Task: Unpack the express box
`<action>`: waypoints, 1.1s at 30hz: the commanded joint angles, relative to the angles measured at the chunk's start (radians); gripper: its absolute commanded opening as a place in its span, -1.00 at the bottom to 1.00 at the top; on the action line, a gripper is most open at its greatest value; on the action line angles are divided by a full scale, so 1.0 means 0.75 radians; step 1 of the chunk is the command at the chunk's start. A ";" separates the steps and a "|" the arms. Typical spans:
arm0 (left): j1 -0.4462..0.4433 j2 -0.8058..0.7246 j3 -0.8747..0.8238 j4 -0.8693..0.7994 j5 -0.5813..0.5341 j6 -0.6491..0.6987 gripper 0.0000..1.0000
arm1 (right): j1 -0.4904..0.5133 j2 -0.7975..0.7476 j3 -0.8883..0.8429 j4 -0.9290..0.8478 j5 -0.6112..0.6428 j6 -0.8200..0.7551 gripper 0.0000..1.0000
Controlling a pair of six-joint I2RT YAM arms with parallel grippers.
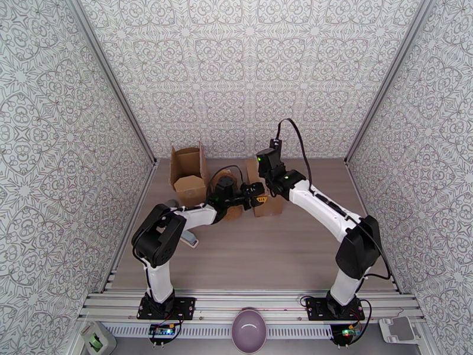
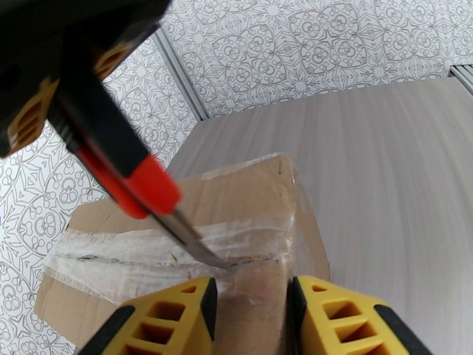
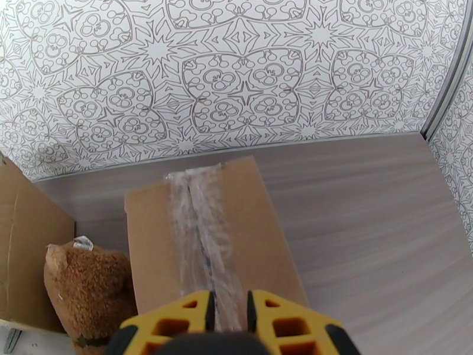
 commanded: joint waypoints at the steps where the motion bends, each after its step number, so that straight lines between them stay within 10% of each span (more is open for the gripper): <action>1: 0.040 0.054 0.033 -0.015 -0.156 -0.046 -0.20 | 0.044 -0.049 -0.027 -0.134 -0.061 0.037 -1.00; 33: 0.093 0.065 -0.044 0.107 0.190 -0.096 -0.20 | 0.017 -0.027 -0.058 0.411 -0.067 -0.303 -1.00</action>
